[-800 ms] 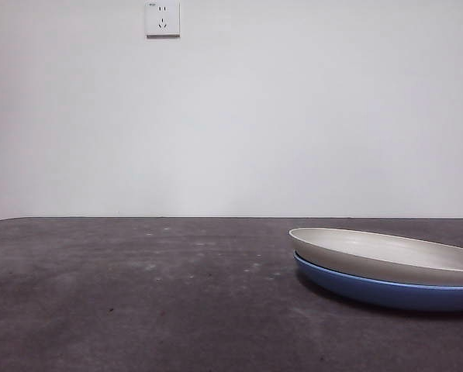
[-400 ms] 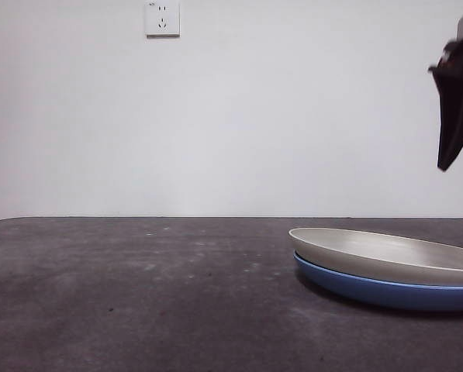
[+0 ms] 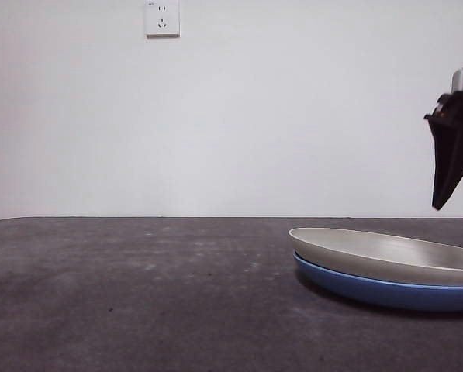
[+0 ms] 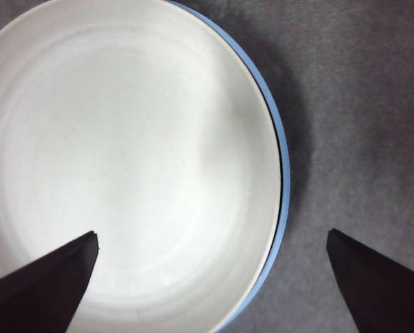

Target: Pick up the white plate, put it on the blue plate, put it on desk

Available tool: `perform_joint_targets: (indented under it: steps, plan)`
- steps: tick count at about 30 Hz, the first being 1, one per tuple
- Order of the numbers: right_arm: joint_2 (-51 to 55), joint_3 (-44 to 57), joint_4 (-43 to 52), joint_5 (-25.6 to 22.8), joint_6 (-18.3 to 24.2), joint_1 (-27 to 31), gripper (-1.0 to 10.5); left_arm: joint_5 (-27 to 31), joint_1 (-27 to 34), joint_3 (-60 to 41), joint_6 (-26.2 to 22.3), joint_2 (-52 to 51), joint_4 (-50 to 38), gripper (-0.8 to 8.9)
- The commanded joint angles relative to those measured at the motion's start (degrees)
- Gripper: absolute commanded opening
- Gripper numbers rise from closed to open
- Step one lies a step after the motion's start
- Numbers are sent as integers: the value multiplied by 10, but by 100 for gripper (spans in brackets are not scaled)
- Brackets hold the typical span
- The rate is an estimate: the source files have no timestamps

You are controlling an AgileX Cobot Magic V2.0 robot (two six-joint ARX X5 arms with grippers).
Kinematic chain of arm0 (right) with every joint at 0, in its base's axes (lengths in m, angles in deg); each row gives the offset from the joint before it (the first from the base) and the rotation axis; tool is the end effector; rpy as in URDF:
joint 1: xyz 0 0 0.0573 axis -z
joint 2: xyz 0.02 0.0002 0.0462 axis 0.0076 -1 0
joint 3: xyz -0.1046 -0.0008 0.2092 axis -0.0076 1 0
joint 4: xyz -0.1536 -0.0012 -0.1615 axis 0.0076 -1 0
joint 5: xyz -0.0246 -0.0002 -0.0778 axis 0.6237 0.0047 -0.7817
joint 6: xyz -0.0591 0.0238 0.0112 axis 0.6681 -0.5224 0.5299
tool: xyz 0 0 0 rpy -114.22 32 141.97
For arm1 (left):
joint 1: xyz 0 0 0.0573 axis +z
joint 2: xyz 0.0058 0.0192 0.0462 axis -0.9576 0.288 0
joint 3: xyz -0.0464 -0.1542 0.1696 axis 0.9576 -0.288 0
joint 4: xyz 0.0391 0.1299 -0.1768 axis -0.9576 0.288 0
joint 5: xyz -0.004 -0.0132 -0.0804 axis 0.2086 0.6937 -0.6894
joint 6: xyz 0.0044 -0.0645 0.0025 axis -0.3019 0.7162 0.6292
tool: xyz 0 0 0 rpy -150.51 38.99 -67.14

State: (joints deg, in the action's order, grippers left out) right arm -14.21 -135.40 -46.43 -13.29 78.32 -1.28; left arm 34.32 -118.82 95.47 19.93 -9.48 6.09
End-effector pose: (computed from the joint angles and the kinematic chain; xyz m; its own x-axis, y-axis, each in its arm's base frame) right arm 0.2312 0.0215 0.1820 0.3659 0.3292 -0.8705 0.0120 0.9336 0.3581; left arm 0.0463 -0.0420 0.3562 0.6311 -0.5285 -0.5678 0.5101 0.8342 -0.2095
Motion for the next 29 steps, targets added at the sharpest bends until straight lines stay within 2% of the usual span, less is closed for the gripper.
perform_joint_targets:
  steps: [1, 6, 15, 20, 22, 27, 29]
  plan:
    - [-30, -2, 13, 10, 9, 5, 545, 3, -5, 5, 4, 2, -5, 656]
    - [-66, -2, 27, 13, 19, 7, 545, 3, -5, 5, 4, 2, -5, 656]
    - [-97, -2, 37, 26, 20, 8, 408, 3, -5, 5, 4, 2, -5, 656]
    - [-101, -2, 37, 24, 20, 10, 177, 3, -5, 5, 4, 2, -5, 656]
    - [-101, -2, 36, 24, 20, 11, 117, 3, -5, 5, 4, 2, -5, 656]
    - [-102, -2, 32, 19, 19, 16, 91, 3, -5, 5, 8, 2, -5, 656]
    - [-104, -2, 28, 17, 20, 19, 31, 3, -5, 5, 8, 2, -5, 656]
